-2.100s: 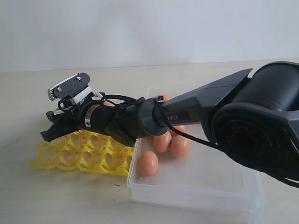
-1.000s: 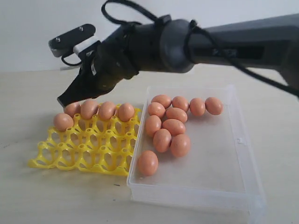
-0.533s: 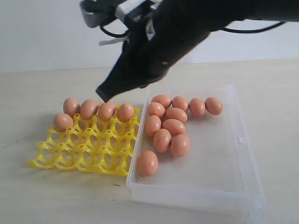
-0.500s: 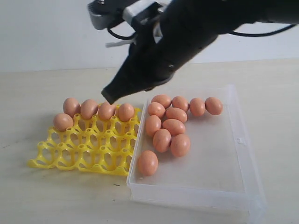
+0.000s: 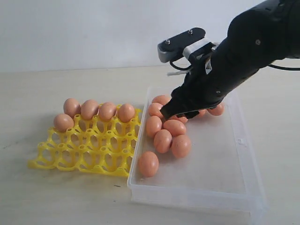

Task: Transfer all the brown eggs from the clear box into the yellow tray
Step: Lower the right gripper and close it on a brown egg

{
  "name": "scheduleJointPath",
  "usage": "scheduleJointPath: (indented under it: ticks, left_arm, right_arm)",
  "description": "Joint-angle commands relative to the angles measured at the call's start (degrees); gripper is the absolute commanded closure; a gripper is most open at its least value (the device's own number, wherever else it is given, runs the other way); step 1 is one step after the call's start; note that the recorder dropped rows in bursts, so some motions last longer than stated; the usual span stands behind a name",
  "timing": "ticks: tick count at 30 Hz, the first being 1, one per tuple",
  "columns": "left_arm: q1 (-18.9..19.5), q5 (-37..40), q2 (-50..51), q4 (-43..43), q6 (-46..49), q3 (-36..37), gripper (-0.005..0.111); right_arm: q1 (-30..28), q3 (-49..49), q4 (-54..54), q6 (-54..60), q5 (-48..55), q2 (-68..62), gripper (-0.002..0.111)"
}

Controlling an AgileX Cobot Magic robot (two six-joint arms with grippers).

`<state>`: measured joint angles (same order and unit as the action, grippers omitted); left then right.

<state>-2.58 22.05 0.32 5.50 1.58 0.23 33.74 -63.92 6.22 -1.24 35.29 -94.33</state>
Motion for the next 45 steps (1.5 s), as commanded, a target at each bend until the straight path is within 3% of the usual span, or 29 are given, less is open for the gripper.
scheduleJointPath:
  ticks: [1, 17, 30, 45]
  left_arm:
    - [-0.28, -0.35, -0.32, -0.06, -0.26, -0.23, 0.107]
    - [-0.28, -0.35, -0.32, -0.06, -0.26, -0.23, 0.107]
    - [-0.28, -0.35, -0.32, -0.06, -0.26, -0.23, 0.107]
    - [-0.28, -0.35, -0.32, -0.06, -0.26, -0.23, 0.107]
  right_arm:
    - [-1.57, -4.36, -1.40, 7.75, 2.91, -5.97, 0.057]
    - [-2.16, -23.30, -1.31, 13.61, 12.83, -24.56, 0.057]
    - [-2.16, -24.62, -4.92, 23.89, 12.40, -27.56, 0.057]
    - [-1.75, -24.47, -5.20, 24.17, 12.42, -32.18, 0.057]
